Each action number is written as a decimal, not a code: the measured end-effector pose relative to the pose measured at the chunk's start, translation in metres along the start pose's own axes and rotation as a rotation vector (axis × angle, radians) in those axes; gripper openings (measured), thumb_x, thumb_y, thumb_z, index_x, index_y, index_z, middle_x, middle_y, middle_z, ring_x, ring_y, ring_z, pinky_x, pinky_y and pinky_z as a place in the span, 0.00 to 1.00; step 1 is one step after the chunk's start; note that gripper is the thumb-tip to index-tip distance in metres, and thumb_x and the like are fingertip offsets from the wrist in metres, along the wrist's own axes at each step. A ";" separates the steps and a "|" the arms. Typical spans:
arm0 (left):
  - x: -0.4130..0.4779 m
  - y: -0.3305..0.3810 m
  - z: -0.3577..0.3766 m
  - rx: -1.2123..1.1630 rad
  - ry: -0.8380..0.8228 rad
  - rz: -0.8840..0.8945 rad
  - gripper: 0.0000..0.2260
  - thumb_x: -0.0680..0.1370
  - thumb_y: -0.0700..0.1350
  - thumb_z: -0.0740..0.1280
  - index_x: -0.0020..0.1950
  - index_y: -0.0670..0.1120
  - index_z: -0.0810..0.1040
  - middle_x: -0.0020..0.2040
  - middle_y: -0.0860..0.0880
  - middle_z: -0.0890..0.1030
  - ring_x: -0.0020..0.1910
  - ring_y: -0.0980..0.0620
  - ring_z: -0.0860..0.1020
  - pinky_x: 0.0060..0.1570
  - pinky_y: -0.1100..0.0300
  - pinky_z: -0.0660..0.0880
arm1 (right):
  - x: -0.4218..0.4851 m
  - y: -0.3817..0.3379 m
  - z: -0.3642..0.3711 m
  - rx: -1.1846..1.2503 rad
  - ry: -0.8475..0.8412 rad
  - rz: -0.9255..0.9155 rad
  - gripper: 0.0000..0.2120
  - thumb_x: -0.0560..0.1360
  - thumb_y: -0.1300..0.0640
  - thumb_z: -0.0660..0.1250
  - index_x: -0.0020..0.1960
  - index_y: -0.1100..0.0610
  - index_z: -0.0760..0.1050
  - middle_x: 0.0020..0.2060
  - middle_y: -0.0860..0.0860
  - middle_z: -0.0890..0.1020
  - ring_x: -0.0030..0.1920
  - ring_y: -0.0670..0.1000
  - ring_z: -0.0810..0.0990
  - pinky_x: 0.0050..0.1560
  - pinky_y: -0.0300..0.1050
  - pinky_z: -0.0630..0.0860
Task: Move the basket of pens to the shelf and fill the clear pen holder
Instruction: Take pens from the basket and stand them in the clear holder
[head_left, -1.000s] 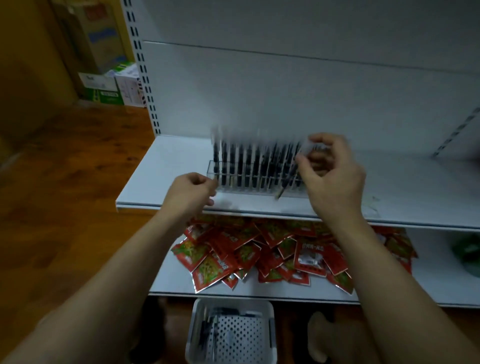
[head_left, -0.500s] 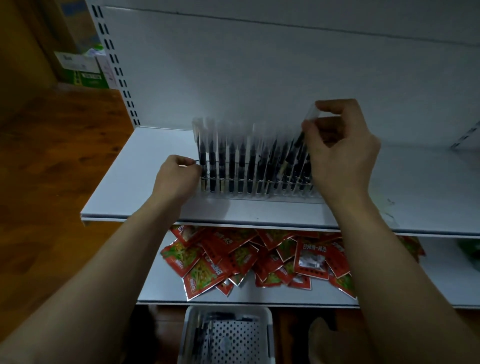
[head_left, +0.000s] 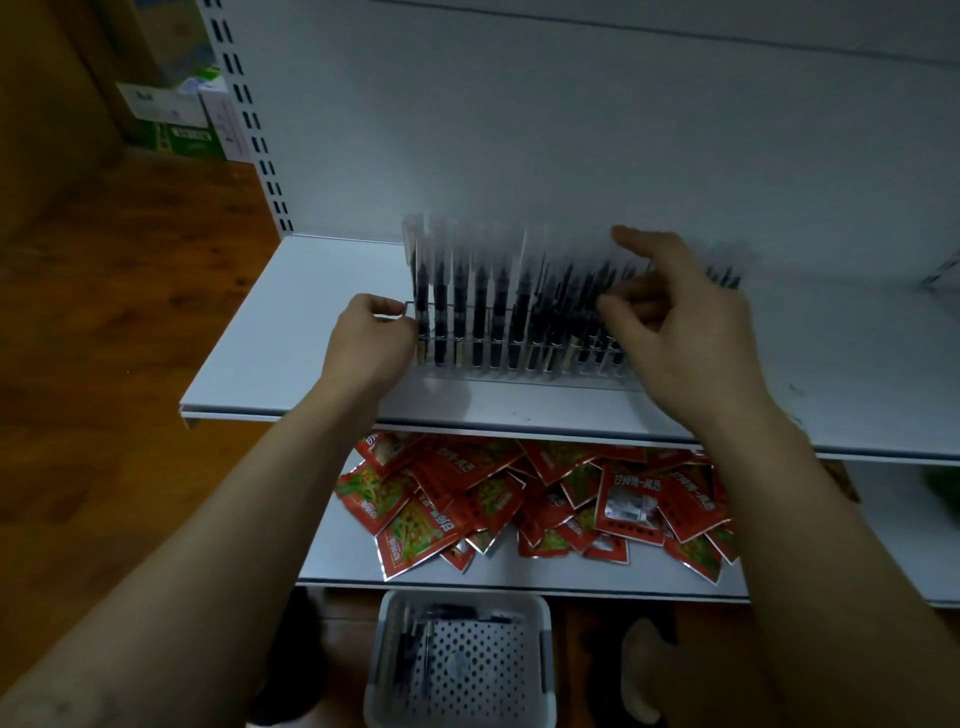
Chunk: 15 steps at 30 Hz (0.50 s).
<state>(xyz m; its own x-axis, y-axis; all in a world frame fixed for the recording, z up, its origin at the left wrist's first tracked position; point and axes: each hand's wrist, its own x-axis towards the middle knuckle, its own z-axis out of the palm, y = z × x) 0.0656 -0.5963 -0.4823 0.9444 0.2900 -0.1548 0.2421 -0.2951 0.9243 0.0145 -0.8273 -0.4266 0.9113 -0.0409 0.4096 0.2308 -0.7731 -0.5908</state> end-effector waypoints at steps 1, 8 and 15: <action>-0.001 -0.001 0.000 -0.005 0.004 0.000 0.12 0.79 0.43 0.63 0.63 0.48 0.73 0.53 0.47 0.76 0.48 0.51 0.76 0.54 0.48 0.78 | -0.003 0.000 0.001 -0.010 -0.049 0.015 0.21 0.78 0.53 0.66 0.69 0.41 0.68 0.43 0.41 0.79 0.43 0.43 0.79 0.49 0.44 0.78; -0.026 -0.007 -0.006 -0.050 0.032 -0.019 0.14 0.79 0.48 0.67 0.62 0.45 0.73 0.54 0.47 0.76 0.49 0.48 0.75 0.53 0.50 0.77 | -0.026 -0.006 -0.005 -0.022 -0.126 0.012 0.31 0.79 0.56 0.64 0.75 0.35 0.55 0.44 0.44 0.79 0.41 0.43 0.78 0.48 0.42 0.77; -0.080 -0.032 -0.019 0.080 -0.033 0.039 0.10 0.78 0.49 0.67 0.58 0.48 0.74 0.49 0.49 0.79 0.46 0.48 0.79 0.45 0.52 0.79 | -0.068 -0.019 0.006 0.024 -0.211 0.049 0.13 0.79 0.54 0.63 0.62 0.48 0.77 0.36 0.39 0.75 0.33 0.38 0.72 0.39 0.37 0.69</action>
<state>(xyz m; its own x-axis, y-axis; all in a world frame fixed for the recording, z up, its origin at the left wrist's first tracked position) -0.0221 -0.5930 -0.4924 0.9600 0.2471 -0.1320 0.2207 -0.3773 0.8994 -0.0500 -0.8061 -0.4477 0.9722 0.0573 0.2271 0.1904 -0.7583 -0.6235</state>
